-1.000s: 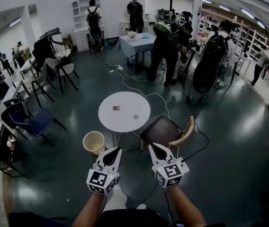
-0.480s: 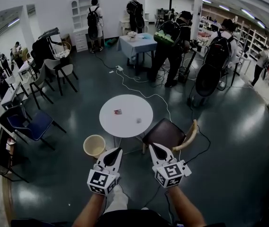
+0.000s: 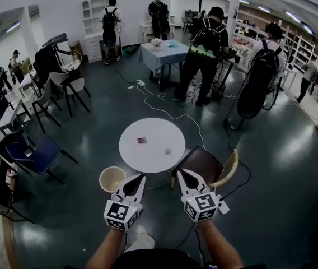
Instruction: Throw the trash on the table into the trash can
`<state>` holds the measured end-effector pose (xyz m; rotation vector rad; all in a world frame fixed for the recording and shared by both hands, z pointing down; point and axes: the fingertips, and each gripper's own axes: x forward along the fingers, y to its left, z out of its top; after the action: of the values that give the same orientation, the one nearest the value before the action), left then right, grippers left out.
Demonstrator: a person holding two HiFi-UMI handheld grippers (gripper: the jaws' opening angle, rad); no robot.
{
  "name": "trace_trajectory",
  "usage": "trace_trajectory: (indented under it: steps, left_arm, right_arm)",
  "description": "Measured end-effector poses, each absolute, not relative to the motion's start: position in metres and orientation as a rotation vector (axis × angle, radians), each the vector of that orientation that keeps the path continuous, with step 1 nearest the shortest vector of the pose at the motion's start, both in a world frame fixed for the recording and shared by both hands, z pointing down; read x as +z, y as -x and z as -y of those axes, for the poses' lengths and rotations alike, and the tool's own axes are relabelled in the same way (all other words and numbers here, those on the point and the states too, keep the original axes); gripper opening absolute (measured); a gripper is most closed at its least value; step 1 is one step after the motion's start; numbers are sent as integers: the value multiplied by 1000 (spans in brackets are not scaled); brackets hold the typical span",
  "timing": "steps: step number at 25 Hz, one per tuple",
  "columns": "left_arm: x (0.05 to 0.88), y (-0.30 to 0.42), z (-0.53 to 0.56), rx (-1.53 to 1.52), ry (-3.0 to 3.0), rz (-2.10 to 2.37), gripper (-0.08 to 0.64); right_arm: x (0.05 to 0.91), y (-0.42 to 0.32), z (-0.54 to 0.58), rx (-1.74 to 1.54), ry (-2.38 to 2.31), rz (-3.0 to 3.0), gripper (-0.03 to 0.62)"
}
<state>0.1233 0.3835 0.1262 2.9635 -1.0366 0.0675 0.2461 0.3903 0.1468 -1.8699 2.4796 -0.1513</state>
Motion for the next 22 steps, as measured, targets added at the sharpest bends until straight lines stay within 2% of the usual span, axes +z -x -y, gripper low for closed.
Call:
trace_trajectory:
  steps: [22]
  left_arm:
    - [134,-80,-255,77,-2958,942,9]
  right_arm:
    - [145,-202,-259,-153,1951,-2470,18]
